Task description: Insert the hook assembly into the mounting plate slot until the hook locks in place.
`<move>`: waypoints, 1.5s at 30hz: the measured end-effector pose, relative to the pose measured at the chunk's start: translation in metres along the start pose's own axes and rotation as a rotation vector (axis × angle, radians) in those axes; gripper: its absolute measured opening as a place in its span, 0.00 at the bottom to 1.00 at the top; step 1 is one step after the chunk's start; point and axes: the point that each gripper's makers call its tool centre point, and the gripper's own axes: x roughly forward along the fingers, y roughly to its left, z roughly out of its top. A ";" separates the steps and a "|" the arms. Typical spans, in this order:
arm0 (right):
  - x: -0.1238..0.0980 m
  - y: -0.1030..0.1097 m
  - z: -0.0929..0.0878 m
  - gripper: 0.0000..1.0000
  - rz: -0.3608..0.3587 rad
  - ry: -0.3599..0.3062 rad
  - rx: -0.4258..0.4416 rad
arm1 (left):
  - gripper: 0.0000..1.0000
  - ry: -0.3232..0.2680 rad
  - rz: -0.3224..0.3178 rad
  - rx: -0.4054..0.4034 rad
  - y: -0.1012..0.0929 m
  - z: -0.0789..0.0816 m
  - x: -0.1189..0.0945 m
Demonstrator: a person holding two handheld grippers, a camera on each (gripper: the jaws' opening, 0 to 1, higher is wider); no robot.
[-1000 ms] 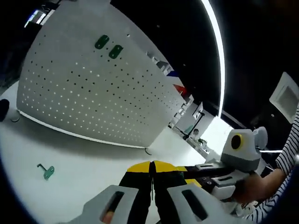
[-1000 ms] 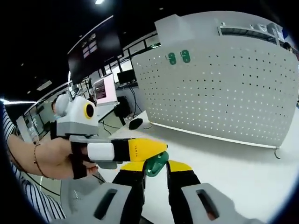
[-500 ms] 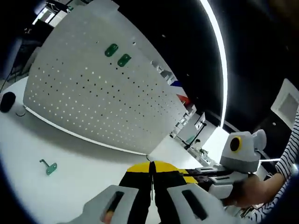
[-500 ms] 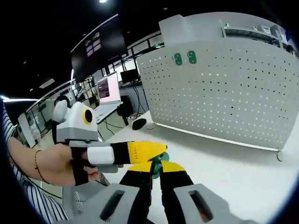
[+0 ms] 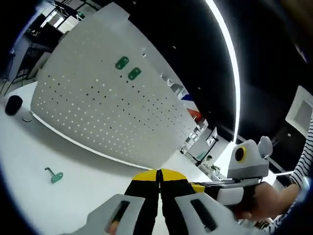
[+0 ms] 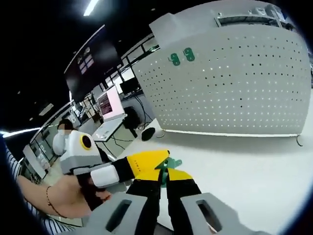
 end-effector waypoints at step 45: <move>0.007 0.020 0.025 0.00 -0.051 -0.117 -0.399 | 0.48 0.045 0.099 0.192 0.024 0.026 -0.052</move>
